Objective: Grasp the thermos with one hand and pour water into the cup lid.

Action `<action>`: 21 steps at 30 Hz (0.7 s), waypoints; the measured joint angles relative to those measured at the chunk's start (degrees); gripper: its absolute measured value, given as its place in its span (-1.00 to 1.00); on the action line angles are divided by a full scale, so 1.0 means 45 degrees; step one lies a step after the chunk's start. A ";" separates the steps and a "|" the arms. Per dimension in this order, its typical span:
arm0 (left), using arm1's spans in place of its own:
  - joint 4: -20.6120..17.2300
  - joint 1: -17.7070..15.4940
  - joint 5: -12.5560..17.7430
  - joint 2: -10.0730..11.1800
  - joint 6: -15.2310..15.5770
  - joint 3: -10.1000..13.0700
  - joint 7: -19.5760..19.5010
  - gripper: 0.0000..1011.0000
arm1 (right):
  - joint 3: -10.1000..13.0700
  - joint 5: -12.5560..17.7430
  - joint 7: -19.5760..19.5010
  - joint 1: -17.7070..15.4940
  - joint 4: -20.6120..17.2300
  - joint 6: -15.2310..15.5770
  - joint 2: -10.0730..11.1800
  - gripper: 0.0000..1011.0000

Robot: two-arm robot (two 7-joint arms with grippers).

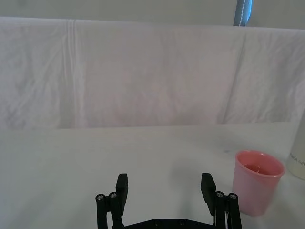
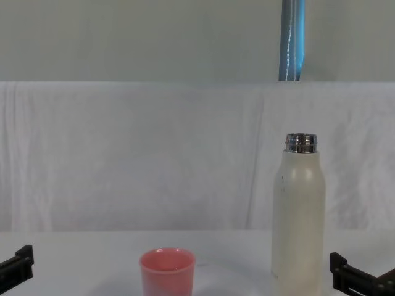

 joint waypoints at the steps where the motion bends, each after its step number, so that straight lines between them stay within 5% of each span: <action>1: 0.0000 0.0000 0.0000 0.0000 0.0000 -0.0001 0.0000 0.98 | 0.0000 0.0000 0.0000 0.0000 0.0000 0.0000 0.0000 0.98; 21: 0.0000 0.0000 0.0000 0.0000 0.0000 0.0000 0.0000 0.98 | 0.0000 0.0000 0.0000 0.0000 0.0000 0.0000 0.0000 0.98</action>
